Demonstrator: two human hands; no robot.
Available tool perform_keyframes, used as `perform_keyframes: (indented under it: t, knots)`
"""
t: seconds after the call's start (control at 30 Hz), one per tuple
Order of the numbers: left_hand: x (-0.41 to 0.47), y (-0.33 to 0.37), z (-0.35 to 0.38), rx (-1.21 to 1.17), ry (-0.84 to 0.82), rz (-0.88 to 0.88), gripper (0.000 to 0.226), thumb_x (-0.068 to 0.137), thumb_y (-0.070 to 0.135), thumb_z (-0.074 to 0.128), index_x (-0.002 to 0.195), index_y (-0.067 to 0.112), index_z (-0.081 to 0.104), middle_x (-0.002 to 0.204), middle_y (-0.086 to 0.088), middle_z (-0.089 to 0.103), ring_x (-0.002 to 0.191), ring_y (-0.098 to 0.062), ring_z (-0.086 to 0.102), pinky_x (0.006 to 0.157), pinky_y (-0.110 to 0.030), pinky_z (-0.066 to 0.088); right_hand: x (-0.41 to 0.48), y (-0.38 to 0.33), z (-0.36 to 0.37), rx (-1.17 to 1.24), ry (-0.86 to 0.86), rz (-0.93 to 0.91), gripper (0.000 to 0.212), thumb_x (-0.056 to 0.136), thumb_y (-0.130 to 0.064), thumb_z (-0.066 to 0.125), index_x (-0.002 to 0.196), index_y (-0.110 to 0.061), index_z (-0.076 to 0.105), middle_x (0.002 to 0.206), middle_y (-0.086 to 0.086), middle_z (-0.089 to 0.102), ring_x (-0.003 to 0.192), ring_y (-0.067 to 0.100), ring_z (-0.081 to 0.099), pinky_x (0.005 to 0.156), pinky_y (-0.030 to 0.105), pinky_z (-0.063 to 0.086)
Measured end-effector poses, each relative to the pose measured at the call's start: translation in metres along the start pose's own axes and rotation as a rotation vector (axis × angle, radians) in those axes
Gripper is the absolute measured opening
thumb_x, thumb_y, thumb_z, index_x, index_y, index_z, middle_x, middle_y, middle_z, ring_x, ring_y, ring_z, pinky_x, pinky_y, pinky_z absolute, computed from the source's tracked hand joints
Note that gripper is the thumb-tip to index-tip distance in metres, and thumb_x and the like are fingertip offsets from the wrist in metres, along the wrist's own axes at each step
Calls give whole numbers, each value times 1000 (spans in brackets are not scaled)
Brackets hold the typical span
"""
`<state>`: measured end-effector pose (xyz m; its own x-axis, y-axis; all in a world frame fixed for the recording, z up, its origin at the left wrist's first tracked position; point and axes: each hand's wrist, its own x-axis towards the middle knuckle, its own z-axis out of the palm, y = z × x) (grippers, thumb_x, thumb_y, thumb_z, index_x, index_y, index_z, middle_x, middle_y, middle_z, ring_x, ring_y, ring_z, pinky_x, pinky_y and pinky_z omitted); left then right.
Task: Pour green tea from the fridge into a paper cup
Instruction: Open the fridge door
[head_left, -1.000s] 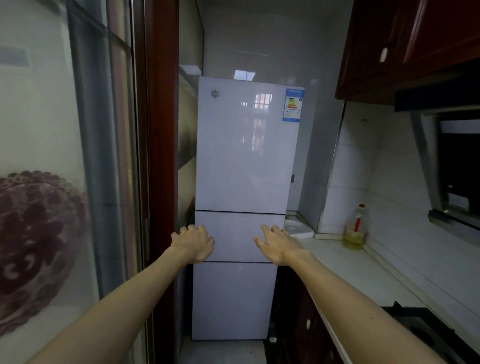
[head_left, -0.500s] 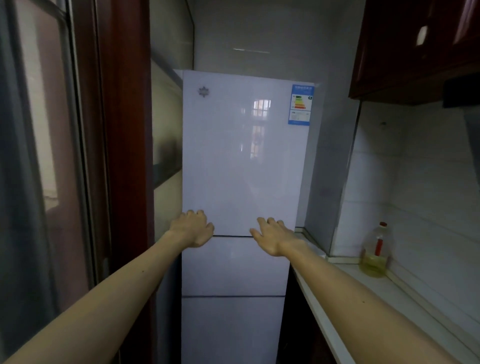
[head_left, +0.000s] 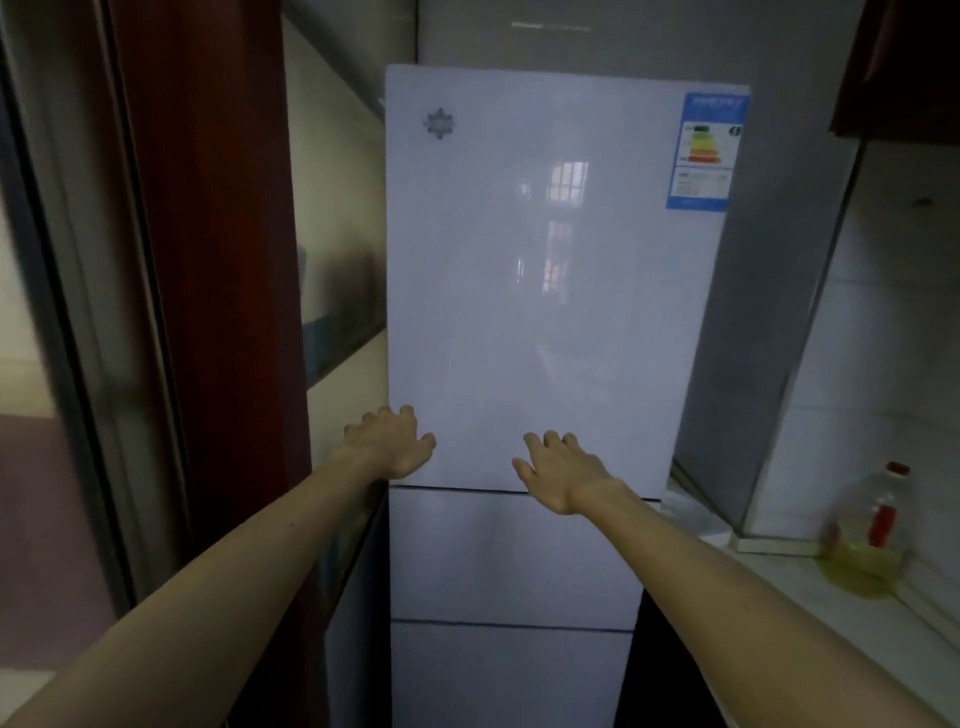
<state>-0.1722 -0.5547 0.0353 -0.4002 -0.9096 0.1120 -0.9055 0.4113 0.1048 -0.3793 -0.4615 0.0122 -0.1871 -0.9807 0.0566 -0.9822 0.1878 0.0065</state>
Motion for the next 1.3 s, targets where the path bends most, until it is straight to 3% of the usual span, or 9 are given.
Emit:
perform_keyframes:
  t: [0.13, 0.27, 0.43, 0.57, 0.7, 0.83, 1.0, 1.17, 1.3]
  knots:
    - [59, -13, 8, -55, 27, -4, 64, 98, 50, 28, 146, 9, 24, 144, -19, 39, 123, -35, 45, 100, -45, 41, 58, 3, -2, -9, 34, 7, 55, 105, -44, 20, 151, -14, 21, 153, 14, 27, 137, 34, 28, 103, 48, 37]
    - [113, -28, 4, -136, 157, -28, 58, 98, 44, 32, 142, 6, 29, 139, -20, 42, 120, -36, 46, 97, -45, 42, 118, -1, -20, 13, 155, -6, 55, 105, -41, 23, 152, -14, 17, 152, 15, 28, 134, 35, 30, 100, 49, 39]
    - [167, -37, -8, -435, 415, -83, 60, 95, 36, 42, 143, 4, 25, 142, -21, 37, 127, -38, 39, 101, -49, 39, 182, -23, -65, 76, 408, -49, 57, 104, -36, 29, 155, -17, 11, 152, 15, 27, 134, 35, 31, 99, 49, 39]
    - [193, -35, -3, -687, 454, -146, 69, 94, 37, 46, 148, 10, 14, 147, -20, 30, 131, -40, 35, 104, -54, 35, 222, -45, -102, 31, 639, -128, 62, 103, -30, 35, 156, -14, 10, 153, 18, 27, 135, 35, 31, 97, 49, 41]
    - [218, -36, 8, -887, 536, -70, 76, 94, 34, 49, 153, 17, 4, 152, -15, 25, 132, -36, 35, 110, -52, 31, 256, -61, -129, 0, 869, -202, 63, 97, -21, 42, 154, -6, 21, 148, 21, 38, 130, 38, 39, 97, 49, 45]
    - [229, -22, 13, -1152, 562, -35, 73, 96, 25, 50, 153, 17, 5, 149, -12, 33, 132, -30, 39, 110, -42, 31, 286, -77, -146, -49, 959, -252, 65, 95, -23, 41, 155, -11, 20, 159, 19, 23, 145, 40, 24, 117, 54, 25]
    - [246, -29, 11, -1347, 589, 9, 59, 97, 20, 49, 149, 24, 20, 141, -7, 44, 125, -24, 47, 106, -42, 39, 320, -97, -166, -59, 1040, -245, 66, 98, -30, 35, 157, -18, 10, 164, 13, 3, 151, 37, 1, 120, 57, 5]
    - [250, -35, 13, -1387, 559, 60, 57, 99, 18, 46, 149, 26, 21, 142, -3, 44, 122, -18, 47, 99, -32, 38, 344, -108, -155, -96, 1143, -159, 63, 99, -36, 30, 157, -21, 15, 164, 13, 8, 150, 39, 3, 119, 60, -1]
    - [253, -38, 15, -1427, 536, 64, 56, 99, 17, 46, 150, 23, 24, 140, -4, 47, 120, -18, 49, 103, -36, 40, 350, -109, -152, -99, 1202, -156, 62, 99, -36, 28, 157, -20, 16, 164, 14, 9, 150, 40, 5, 118, 61, -2]
